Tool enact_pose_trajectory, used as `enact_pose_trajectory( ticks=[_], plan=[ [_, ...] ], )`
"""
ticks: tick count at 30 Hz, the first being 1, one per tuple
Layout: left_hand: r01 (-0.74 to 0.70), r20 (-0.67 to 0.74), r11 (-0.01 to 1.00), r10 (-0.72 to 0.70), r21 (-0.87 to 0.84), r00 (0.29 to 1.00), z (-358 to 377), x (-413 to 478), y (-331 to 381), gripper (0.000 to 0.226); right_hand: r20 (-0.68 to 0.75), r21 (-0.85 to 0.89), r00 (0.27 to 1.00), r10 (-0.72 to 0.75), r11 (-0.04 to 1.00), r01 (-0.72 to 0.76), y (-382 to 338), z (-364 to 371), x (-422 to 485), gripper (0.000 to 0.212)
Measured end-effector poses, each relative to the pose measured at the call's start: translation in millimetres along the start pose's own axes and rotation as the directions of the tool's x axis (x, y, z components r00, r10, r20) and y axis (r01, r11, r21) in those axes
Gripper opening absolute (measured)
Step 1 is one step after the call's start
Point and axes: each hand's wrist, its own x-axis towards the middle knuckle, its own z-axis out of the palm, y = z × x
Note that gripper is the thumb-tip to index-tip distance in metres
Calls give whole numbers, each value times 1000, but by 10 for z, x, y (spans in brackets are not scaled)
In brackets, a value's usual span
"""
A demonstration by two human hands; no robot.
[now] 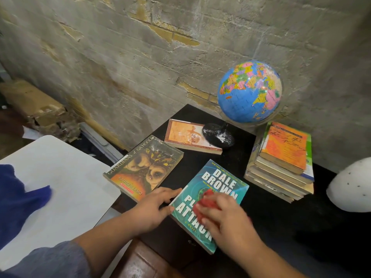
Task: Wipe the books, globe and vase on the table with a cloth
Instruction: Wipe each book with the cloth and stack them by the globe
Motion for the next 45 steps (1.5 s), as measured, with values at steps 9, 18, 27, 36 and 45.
enact_pose_trajectory(
  ticks=[9, 18, 27, 36, 45],
  plan=[
    [2, -21, 999, -3, -45, 1000, 13, -28, 12, 51, -188, 39, 937, 295, 955, -293, 410, -72, -71, 30],
    [83, -124, 997, -83, -1, 989, 50, -25, 80, 48, -75, -14, 995, 60, 998, -61, 171, -61, -421, 31],
    [380, -161, 918, -359, 119, 919, 78, -64, 281, 30, 48, -6, 998, 36, 999, -36, 46, -87, -549, 39],
    [458, 193, 576, -462, -677, 866, -10, -132, 444, 24, 161, 774, 790, 592, 420, -473, 271, -465, -454, 22],
    [242, 197, 605, -141, -758, 970, -247, -310, 654, 64, 504, 768, 824, 259, 302, -565, 279, -701, -593, 51]
  ],
)
